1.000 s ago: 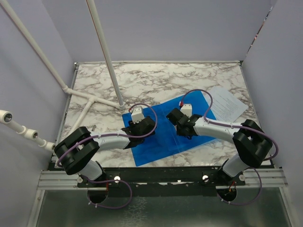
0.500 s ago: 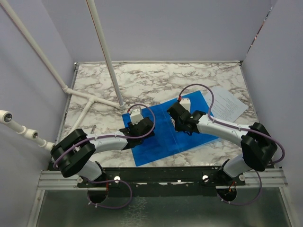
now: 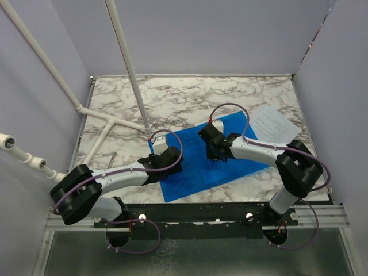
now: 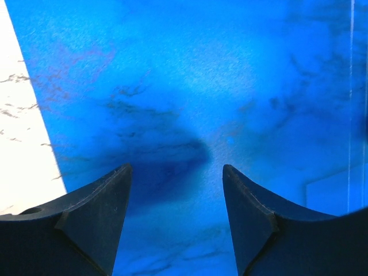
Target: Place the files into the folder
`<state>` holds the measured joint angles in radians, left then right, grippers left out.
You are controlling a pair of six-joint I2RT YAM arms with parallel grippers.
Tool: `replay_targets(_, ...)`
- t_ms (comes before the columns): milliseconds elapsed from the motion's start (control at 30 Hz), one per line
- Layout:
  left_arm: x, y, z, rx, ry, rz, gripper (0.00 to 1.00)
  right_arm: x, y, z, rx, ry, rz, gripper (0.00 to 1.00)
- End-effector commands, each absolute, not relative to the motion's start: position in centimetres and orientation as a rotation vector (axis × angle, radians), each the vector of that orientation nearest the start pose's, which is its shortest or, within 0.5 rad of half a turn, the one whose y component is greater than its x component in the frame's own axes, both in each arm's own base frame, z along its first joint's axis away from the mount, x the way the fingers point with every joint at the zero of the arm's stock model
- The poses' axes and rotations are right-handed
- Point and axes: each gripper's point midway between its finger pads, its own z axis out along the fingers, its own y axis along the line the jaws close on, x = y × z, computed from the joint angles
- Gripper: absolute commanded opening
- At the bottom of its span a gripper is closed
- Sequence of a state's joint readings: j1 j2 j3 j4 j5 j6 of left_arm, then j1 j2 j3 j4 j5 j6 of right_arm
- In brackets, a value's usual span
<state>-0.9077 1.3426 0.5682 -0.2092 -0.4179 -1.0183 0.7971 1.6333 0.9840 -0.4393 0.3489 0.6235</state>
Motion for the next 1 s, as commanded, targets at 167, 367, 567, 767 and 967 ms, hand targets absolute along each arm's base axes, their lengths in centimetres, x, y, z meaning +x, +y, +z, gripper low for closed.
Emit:
replay_targets(167,14.8,-15.6,-1.1,-0.194,2.724,-0.049,0.69,29.1,22.9,3.5,-0.120,2.523,0.007,0.30)
replay_targets(367,15.3,-16.1,0.1,-0.183,2.702,-0.079,0.71,29.1,22.7,3.0,-0.124,2.529,-0.016,0.29)
replay_targets(567,15.8,-16.6,1.1,-0.164,2.686,-0.100,0.72,28.8,22.1,1.5,-0.131,2.551,-0.063,0.26)
replay_targets(767,16.3,-17.2,1.8,-0.129,2.680,-0.103,0.75,27.7,22.6,0.8,-0.142,2.591,-0.003,0.10)
replay_targets(967,17.0,-17.8,2.1,-0.086,2.675,-0.089,0.75,26.3,23.1,0.7,-0.120,2.624,0.067,0.00)
